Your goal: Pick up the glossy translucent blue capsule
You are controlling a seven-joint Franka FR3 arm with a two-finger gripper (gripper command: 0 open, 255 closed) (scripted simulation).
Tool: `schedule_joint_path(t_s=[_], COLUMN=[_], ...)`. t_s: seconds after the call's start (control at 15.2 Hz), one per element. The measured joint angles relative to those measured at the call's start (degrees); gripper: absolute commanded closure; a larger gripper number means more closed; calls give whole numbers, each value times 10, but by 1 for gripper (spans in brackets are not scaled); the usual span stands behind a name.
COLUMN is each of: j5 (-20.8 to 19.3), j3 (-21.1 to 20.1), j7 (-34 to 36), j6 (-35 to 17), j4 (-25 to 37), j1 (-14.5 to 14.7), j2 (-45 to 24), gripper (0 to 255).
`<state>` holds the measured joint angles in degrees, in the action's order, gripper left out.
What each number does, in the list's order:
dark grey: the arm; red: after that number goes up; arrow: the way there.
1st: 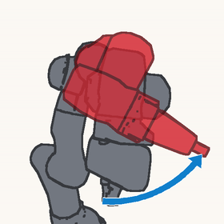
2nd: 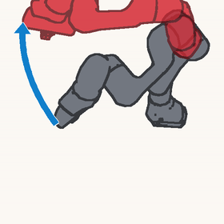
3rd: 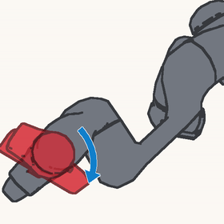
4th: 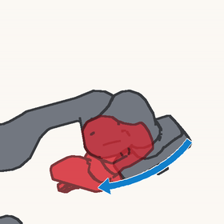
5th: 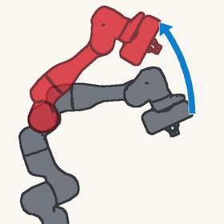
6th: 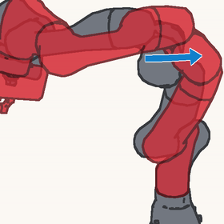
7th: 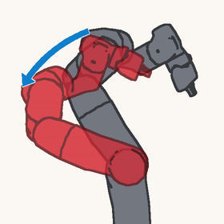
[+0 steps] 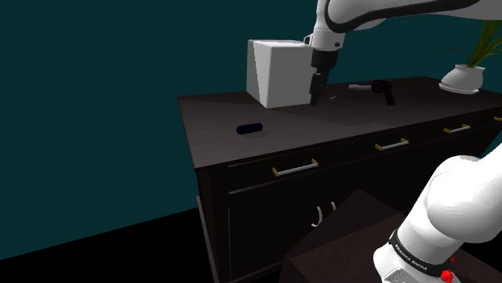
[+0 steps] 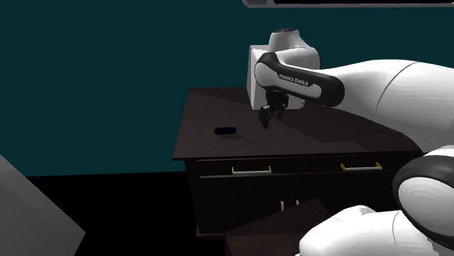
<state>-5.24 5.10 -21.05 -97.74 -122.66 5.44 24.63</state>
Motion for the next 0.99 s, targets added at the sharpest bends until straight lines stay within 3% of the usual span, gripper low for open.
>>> schedule_joint_path(t_s=[0.46,0.99], j5=[43,99], j3=[30,16], j7=[-187,-375], j6=[-35,-22], j4=[103,251], j1=[35,57], j2=[-159,-329], gripper=[0,0])
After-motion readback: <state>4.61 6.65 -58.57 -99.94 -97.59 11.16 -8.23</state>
